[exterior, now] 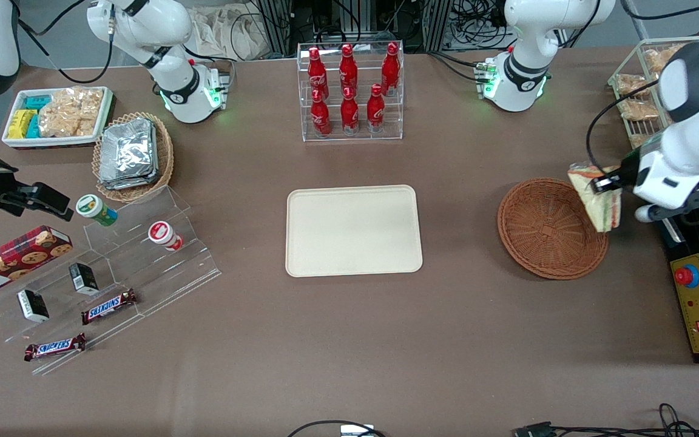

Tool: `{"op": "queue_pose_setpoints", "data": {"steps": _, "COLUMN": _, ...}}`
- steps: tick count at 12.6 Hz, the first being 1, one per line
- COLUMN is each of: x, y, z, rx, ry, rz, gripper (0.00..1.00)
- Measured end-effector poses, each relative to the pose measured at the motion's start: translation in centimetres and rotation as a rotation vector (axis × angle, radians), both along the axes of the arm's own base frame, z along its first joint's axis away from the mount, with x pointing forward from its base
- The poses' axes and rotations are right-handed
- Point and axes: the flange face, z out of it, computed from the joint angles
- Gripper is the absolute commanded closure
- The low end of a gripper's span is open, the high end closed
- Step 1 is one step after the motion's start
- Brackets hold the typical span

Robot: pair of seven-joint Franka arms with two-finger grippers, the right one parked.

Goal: Place sandwich from basket to tray
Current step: 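Lift the sandwich out of the basket and carry it toward the tray, then lower the sandwich onto the cream tray and open the left gripper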

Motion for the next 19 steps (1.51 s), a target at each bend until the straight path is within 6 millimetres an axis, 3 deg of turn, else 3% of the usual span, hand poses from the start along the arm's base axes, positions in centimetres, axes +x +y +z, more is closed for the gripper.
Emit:
{"op": "queue_pose_setpoints", "data": {"steps": 3, "x": 0.4, "y": 0.3, "z": 4.9, "rx": -0.015, "ry": -0.009, "rz": -0.094, "gripper": 0.79}}
{"op": "queue_pose_setpoints", "data": {"steps": 5, "x": 0.9, "y": -0.4, "z": 5.9, "rx": -0.019, "ry": -0.009, "rz": -0.127, "gripper": 0.8}}
{"op": "queue_pose_setpoints", "data": {"steps": 6, "x": 1.3, "y": -2.1, "z": 5.9, "rx": -0.021, "ry": -0.01, "rz": -0.164, "gripper": 0.8}}
{"op": "queue_pose_setpoints", "data": {"steps": 7, "x": 1.6, "y": -4.9, "z": 5.7, "rx": -0.023, "ry": -0.008, "rz": -0.218, "gripper": 0.8}}
{"op": "queue_pose_setpoints", "data": {"steps": 9, "x": 1.5, "y": -12.8, "z": 5.1, "rx": -0.019, "ry": -0.001, "rz": -0.312, "gripper": 0.79}}
{"op": "queue_pose_setpoints", "data": {"steps": 12, "x": 0.4, "y": -23.6, "z": 3.9, "rx": -0.006, "ry": 0.012, "rz": -0.312, "gripper": 0.79}}
{"op": "queue_pose_setpoints", "data": {"steps": 15, "x": -1.4, "y": -33.0, "z": 0.4, "rx": 0.037, "ry": 0.021, "rz": -0.311, "gripper": 0.78}}
{"op": "queue_pose_setpoints", "data": {"steps": 17, "x": -2.1, "y": -37.4, "z": -2.2, "rx": 0.023, "ry": -0.004, "rz": -0.331, "gripper": 0.78}}
{"op": "queue_pose_setpoints", "data": {"steps": 19, "x": -1.6, "y": -38.4, "z": -4.9, "rx": 0.0, "ry": -0.026, "rz": -0.33, "gripper": 0.78}}
